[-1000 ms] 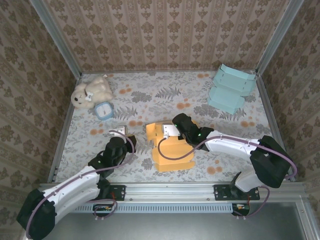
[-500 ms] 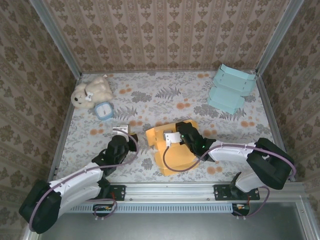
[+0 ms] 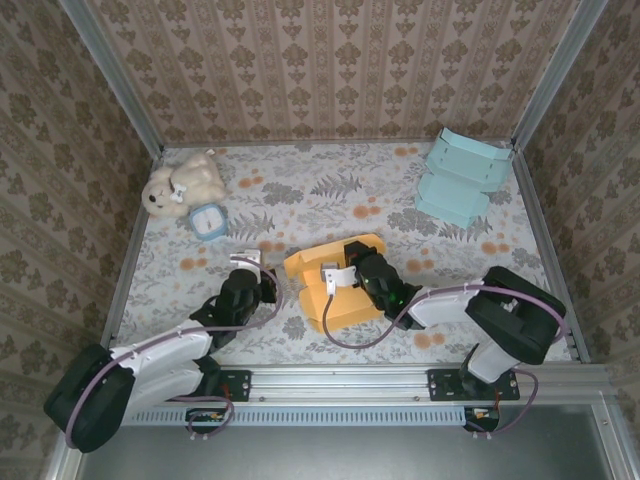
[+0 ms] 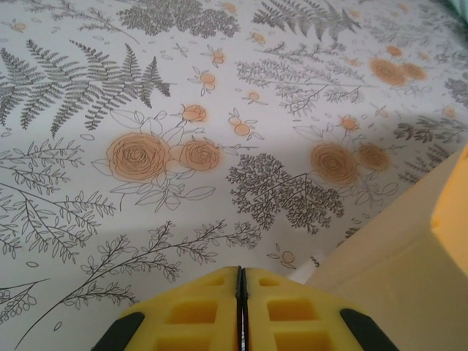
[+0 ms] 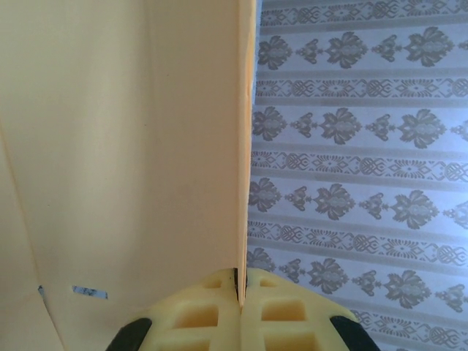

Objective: Fold the paper box

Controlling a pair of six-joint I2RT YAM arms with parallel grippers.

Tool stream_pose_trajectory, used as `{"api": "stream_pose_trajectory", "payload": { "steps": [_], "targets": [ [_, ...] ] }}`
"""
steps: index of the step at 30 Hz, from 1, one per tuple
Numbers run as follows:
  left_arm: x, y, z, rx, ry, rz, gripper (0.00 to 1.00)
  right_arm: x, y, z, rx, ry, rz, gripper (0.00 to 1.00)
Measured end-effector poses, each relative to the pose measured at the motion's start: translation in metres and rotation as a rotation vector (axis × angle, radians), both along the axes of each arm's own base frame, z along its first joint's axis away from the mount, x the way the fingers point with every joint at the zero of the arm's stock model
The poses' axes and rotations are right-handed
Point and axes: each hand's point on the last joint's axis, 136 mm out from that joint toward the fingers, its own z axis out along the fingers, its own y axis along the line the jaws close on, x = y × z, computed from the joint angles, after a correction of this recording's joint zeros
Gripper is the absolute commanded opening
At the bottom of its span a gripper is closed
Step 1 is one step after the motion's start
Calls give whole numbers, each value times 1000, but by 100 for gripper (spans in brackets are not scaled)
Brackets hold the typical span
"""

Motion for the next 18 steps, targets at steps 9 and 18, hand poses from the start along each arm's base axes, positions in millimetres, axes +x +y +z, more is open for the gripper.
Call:
{"api": "stream_pose_trajectory", "payload": {
  "steps": [9,18],
  "targets": [
    [3,-1,-12,44,13,-7,10,2,-2,-8,-8,-29,-15,0],
    [11,-4,-3,40,-39,-27,11,1,-4,-8,-3,-33,-14,0]
  ]
}}
